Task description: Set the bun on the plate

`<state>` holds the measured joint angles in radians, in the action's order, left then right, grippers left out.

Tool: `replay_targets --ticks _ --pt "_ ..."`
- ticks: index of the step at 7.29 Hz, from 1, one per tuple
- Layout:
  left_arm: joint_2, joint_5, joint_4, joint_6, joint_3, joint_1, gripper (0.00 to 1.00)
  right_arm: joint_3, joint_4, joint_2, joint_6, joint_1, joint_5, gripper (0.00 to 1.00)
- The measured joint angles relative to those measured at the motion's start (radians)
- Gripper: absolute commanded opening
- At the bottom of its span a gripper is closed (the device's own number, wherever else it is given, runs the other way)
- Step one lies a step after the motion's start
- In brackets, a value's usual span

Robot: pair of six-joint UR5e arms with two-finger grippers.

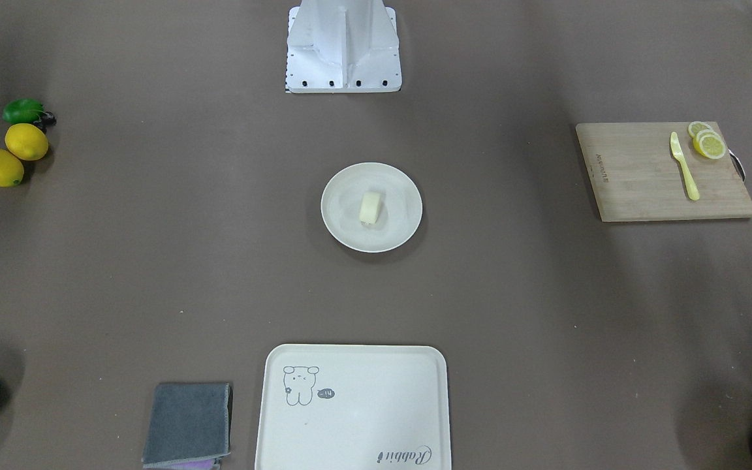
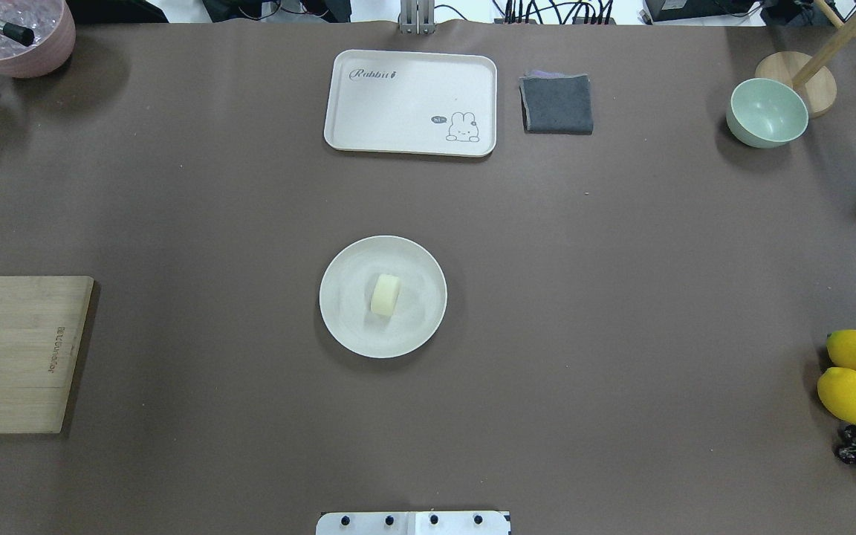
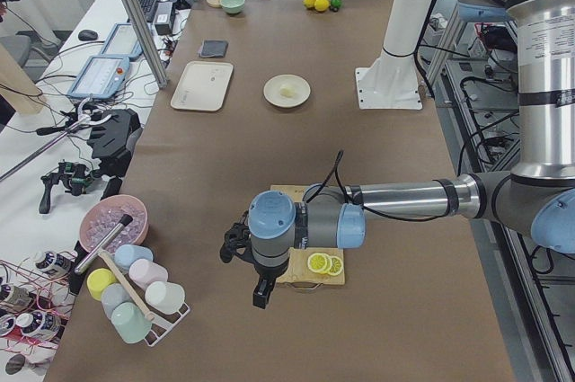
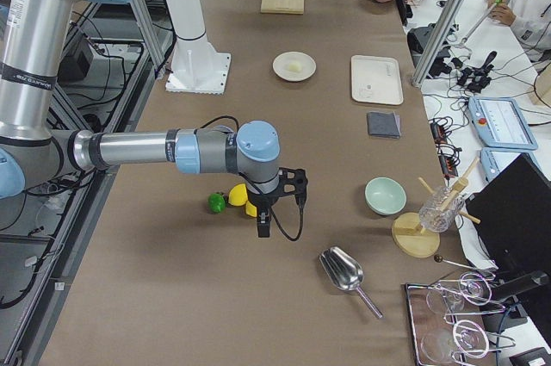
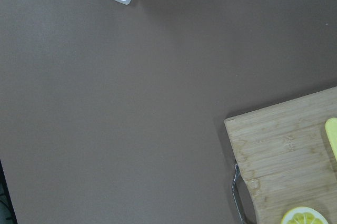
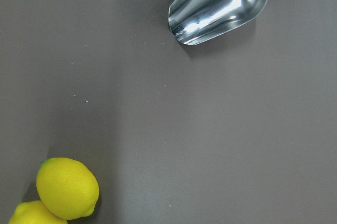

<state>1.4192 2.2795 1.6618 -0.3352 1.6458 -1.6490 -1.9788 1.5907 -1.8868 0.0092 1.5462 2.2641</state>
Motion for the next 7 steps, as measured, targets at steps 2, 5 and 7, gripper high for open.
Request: replay_targets --ticks 2,5,7 --pt "0.0 0.0 0.0 0.001 -0.001 0.0 0.97 0.0 0.0 0.0 -0.001 0.0 0.0 1.0" --pt "-0.001 -0.001 -0.004 0.002 -0.001 0.0 0.97 0.0 0.0 0.0 -0.001 0.0 -0.001 1.0" --pt "-0.001 0.0 -0.01 0.002 0.0 0.0 0.97 0.0 -0.001 -0.001 -0.002 0.0 -0.006 1.0"
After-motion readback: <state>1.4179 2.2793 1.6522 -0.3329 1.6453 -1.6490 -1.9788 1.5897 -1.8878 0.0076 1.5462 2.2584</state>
